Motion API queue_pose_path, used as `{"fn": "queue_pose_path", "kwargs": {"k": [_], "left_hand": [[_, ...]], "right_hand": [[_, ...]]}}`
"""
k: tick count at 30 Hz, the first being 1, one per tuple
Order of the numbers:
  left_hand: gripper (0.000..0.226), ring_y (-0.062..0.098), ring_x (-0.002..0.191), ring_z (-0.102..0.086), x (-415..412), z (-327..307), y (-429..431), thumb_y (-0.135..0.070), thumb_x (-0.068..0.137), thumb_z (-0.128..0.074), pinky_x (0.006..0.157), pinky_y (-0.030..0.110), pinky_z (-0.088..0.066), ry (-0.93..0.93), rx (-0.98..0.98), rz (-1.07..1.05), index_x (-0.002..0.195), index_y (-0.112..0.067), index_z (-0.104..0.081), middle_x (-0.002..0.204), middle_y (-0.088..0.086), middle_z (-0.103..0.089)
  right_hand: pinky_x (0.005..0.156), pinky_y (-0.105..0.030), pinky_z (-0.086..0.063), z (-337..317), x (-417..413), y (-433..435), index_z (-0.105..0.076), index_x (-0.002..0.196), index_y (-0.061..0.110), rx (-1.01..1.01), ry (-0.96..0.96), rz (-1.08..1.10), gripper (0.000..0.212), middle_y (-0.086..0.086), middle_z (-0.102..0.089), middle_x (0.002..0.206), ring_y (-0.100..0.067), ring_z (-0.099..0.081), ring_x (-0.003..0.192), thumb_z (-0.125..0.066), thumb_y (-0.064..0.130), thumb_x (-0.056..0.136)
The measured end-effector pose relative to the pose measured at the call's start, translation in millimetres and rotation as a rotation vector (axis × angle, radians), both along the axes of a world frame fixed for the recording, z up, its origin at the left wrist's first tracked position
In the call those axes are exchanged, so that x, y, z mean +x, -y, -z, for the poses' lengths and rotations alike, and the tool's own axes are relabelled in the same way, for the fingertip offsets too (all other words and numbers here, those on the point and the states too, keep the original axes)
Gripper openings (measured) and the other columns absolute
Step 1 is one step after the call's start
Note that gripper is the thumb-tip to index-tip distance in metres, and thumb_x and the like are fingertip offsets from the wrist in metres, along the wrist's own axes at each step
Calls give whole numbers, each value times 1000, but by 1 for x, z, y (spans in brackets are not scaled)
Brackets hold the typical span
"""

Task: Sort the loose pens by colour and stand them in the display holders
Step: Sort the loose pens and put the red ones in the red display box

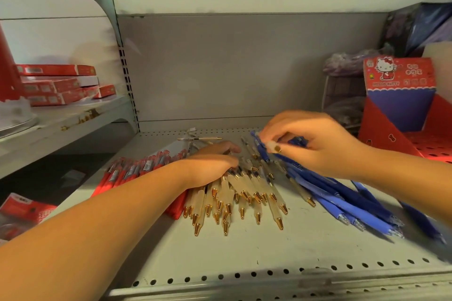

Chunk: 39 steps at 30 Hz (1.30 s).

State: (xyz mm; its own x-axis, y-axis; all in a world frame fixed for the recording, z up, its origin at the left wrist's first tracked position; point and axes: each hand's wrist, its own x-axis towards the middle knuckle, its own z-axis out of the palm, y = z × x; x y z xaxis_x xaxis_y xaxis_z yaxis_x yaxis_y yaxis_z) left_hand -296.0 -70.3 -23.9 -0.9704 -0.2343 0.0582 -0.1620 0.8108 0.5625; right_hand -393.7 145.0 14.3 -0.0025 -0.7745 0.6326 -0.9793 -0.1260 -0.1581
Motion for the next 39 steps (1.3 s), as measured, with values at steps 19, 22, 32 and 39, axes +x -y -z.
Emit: {"fn": "queue_pose_path", "kwargs": {"k": [19,22,32,39], "left_hand": [[25,0,88,-48,-10,-7,-11,-65,86,-56,65,19,-35,20,-118,-44,106,-49,-54,110,-19,-52],[57,8,85,-54,-15,-7,-14,-71,84,-54,63,26,-41,85,-175,-103,128,-37,-46,100,-11,-55],[62,6,74,-56,-13,-5,-10,-78,83,-44,56,25,-37,129,-236,-106,125,-34,-51,85,-12,-59],[58,13,98,-56,-11,-5,-9,-73,85,-49,76,29,-46,61,-209,-86,125,-32,-55,114,-6,-58]], "right_hand": [[62,-30,-49,-6,-10,16,-74,81,17,801,92,556,28,-2,-63,69,-13,-56,61,-63,42,88],[56,-32,-40,3,-15,22,-62,67,9,850,48,738,39,-4,-45,58,-18,-44,56,-62,42,88],[46,-23,-32,5,-13,50,-47,68,15,914,95,826,21,0,-42,60,-13,-41,53,-58,19,86],[52,-22,-42,-3,-12,55,-63,68,13,890,219,741,19,1,-58,63,-14,-51,57,-63,21,85]]}}
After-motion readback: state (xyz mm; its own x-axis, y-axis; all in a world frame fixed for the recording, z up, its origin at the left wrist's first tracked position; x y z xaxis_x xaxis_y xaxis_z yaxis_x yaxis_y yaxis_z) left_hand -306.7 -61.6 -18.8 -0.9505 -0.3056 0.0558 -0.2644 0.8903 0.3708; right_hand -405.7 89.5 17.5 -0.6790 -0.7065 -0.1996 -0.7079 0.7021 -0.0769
